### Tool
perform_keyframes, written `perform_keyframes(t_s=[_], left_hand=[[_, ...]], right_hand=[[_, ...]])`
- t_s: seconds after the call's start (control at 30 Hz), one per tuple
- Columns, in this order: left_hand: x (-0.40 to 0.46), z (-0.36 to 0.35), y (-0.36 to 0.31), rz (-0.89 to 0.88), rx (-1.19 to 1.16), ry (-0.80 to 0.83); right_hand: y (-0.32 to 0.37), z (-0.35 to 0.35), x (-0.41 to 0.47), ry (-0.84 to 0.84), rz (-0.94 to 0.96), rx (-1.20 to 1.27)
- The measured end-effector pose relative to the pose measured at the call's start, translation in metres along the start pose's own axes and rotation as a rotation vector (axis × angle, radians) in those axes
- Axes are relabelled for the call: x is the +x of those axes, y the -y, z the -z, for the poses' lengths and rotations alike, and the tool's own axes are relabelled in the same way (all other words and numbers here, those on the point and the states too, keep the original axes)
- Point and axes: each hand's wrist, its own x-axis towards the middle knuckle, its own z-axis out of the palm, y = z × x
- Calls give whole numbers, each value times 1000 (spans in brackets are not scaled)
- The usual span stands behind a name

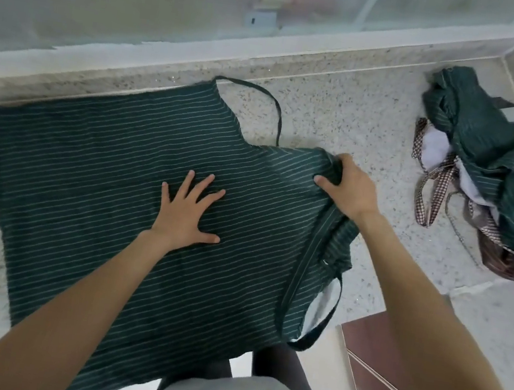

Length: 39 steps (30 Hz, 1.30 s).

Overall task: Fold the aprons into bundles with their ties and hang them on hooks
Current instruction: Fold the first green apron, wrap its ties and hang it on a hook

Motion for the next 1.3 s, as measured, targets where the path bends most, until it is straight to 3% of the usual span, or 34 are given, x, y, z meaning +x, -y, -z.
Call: perform_keyframes(t_s=[0.13,0.23,0.33,0.4,0.5,0.6,0.8,0.97,1.03,1.17,1.3], left_hand=[[0,8,-12,80,25,38],[2,17,-34,175,13,-6],[12,21,-83,149,-69,-247],[25,19,-118,80,-88,-300],[44,8,-155,82,-75,-209],[54,-3,-165,215,-57,-113],[62,-7,-183,319,-4,-84],[67,-11,-194,385,-32,-110],[70,-10,-203,348,-60,-168],[80,-8,-227,161,-175,-294],[95,-11,-245,31,-97,-206]], right_hand=[[-27,0,39,56,100,-206],[-46,-2,29,-39,135,74],[-65,-7,-13,-244,286,188],[-75,-19,-40,-160,412,89],[-85,-41,-55,27,553,-213],[-89,-36,-52,85,498,-181],[-136,33,-12,18,170,232],[-184,66,58,-21,287,-208],[-189,70,70,-60,344,-263],[-176,62,43,-191,419,26],[-171,21,-16,71,681,54]])
